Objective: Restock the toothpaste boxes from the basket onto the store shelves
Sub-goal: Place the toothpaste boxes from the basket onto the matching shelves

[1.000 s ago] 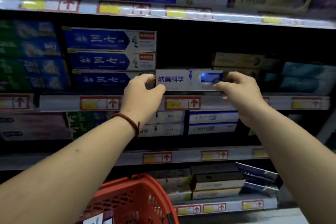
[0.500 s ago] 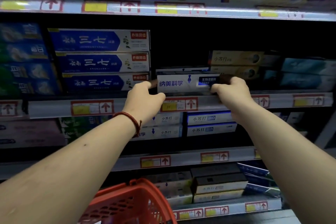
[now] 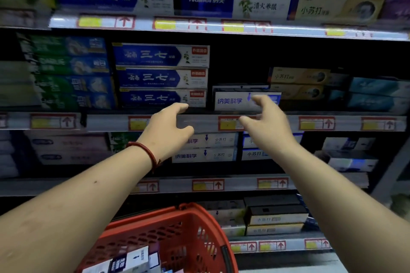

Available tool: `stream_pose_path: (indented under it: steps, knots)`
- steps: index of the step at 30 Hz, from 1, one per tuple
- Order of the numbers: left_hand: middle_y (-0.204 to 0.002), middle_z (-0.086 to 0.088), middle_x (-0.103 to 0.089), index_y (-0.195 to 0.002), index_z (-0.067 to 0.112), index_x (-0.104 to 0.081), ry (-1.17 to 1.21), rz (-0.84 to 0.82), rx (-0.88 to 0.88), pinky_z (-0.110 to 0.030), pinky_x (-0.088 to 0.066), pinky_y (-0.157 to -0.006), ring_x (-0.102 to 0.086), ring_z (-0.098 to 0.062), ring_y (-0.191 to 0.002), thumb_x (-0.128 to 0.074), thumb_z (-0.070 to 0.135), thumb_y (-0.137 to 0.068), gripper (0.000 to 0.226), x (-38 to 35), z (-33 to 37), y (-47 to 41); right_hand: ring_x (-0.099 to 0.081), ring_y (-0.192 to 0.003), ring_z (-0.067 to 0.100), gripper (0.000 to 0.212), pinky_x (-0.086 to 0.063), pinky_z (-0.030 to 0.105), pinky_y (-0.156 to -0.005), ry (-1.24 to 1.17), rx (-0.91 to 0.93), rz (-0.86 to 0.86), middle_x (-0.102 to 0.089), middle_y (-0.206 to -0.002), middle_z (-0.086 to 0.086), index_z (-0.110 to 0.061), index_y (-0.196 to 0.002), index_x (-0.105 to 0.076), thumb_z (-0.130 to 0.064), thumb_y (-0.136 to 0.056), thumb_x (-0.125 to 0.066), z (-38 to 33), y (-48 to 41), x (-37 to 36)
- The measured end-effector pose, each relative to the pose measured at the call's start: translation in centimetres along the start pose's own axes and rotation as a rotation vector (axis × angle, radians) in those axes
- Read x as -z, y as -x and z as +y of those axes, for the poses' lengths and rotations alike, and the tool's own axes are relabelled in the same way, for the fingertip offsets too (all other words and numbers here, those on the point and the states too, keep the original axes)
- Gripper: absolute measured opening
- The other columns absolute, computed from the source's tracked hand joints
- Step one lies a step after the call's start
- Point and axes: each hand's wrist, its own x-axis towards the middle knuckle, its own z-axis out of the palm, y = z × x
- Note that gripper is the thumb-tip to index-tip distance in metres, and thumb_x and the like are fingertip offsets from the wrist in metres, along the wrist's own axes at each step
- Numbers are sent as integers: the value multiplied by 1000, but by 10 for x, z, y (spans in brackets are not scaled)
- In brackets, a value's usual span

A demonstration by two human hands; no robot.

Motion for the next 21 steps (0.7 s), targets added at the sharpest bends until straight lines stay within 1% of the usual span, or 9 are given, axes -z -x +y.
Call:
stream_pose_path:
  steps: [2, 4, 7, 10, 13, 16, 18, 20, 21]
  knots:
    - [-151, 5, -48, -151, 27, -43, -68, -5, -7, -29, -39, -108, -45, -15, -138, -68, 27, -93, 63, 13, -16, 16, -46, -139, 19, 61, -42, 39, -113, 37, 76, -66, -47, -152, -1, -23, -151, -41, -24, -96, -67, -13, 17, -18]
    - [-150, 4, -49, -150, 26, -44, -127, -16, -2, -29, -38, -108, -44, -16, -138, -70, 29, -92, 64, 23, -33, 34, -42, -140, 16, 62, -39, 32, -110, 94, 145, -128, -45, -152, -4, -24, -151, -41, -29, -96, -68, -25, 36, -39]
    - [-145, 6, -49, -150, 26, -42, -185, -38, 17, -25, -36, -104, -46, -15, -135, -71, 31, -92, 65, 32, -63, 65, -40, -141, 15, 64, -38, 30, -108, 93, 163, -264, -42, -153, -6, -27, -152, -38, -34, -96, -68, -36, 64, -73]
    - [-148, 6, -47, -151, 26, -42, -201, -66, 62, -26, -34, -109, -44, -13, -136, -71, 33, -93, 66, 36, -97, 97, -43, -138, 16, 63, -38, 28, -104, 72, 164, -384, -43, -152, -4, -27, -150, -40, -36, -95, -69, -39, 89, -108]
    - [-148, 5, -47, -150, 25, -44, -174, -84, 153, -26, -35, -108, -44, -15, -136, -70, 33, -93, 63, 34, -134, 127, -45, -138, 18, 62, -39, 30, -106, 75, 138, -482, -44, -151, -1, -25, -149, -42, -36, -95, -70, -34, 112, -144]
    - [-145, 0, -51, -146, 22, -49, -159, -93, 267, -28, -37, -107, -48, -18, -133, -72, 31, -92, 59, 25, -173, 152, -46, -136, 19, 60, -37, 27, -103, 90, 94, -569, -48, -148, 1, -23, -146, -46, -36, -94, -72, -21, 133, -182]
    - [-143, -2, -54, -144, 19, -51, -141, -111, 346, -28, -39, -106, -51, -19, -131, -73, 29, -91, 58, 17, -200, 166, -49, -134, 20, 57, -40, 28, -102, 100, 45, -630, -52, -146, 2, -22, -144, -50, -34, -93, -72, -7, 147, -207]
    - [-142, -3, -56, -144, 18, -51, -135, -153, 445, -31, -43, -104, -56, -20, -127, -74, 29, -89, 60, 7, -227, 178, -56, -126, 20, 54, -44, 27, -95, 114, -15, -690, -55, -142, 3, -20, -141, -53, -32, -92, -72, 10, 161, -232]
    - [-143, -5, -56, -145, 16, -49, -131, -186, 505, -30, -45, -101, -59, -21, -123, -74, 28, -89, 63, 2, -239, 183, -57, -124, 21, 54, -45, 28, -93, 130, -47, -723, -56, -142, 4, -20, -141, -53, -32, -92, -72, 19, 167, -244]
